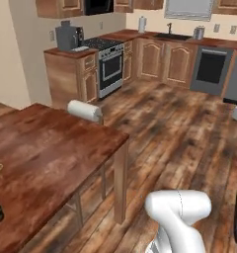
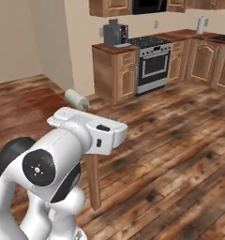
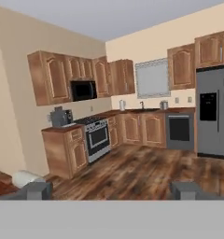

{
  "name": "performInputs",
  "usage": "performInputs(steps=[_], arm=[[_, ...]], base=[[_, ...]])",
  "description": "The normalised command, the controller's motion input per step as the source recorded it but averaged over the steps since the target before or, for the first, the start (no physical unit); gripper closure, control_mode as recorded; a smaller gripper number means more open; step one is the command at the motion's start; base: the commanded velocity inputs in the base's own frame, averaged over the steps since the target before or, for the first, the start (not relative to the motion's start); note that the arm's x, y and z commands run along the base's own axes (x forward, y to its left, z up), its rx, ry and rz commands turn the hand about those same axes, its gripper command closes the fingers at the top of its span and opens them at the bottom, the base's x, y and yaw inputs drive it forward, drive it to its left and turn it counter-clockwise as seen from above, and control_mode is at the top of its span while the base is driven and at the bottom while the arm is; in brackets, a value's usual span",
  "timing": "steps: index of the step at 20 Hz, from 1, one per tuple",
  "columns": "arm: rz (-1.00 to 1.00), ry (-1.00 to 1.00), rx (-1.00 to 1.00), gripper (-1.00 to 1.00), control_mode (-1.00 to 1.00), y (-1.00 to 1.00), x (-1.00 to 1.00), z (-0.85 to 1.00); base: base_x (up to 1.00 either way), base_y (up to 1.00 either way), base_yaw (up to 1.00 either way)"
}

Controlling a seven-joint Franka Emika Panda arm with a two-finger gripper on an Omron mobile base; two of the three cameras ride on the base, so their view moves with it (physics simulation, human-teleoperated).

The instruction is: Open the cabinet directly in front. Then move the beer and the cup to the dining counter with the candle on it.

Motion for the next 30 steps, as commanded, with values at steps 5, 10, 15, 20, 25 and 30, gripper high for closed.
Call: performInputs(steps=[5,10,15,20,25,30], arm=[[0.0,0.0,0.0,-1.0,1.0,0.0,0.0,0.0],[0.0,0.0,0.0,-1.0,1.0,0.0,0.0,0.0],[0.0,0.0,0.0,-1.0,1.0,0.0,0.0,0.0],[0.0,0.0,0.0,-1.0,1.0,0.0,0.0,0.0],[0.0,0.0,0.0,-1.0,1.0,0.0,0.0,0.0],[0.0,0.0,0.0,-1.0,1.0,0.0,0.0,0.0]], base=[[0.0,-0.43,-0.69],[0.1,-0.16,-0.5],[0.29,0.0,-0.12],[0.47,0.03,-0.06],[0.97,0.08,-0.07],[1.0,0.06,-0.05]])
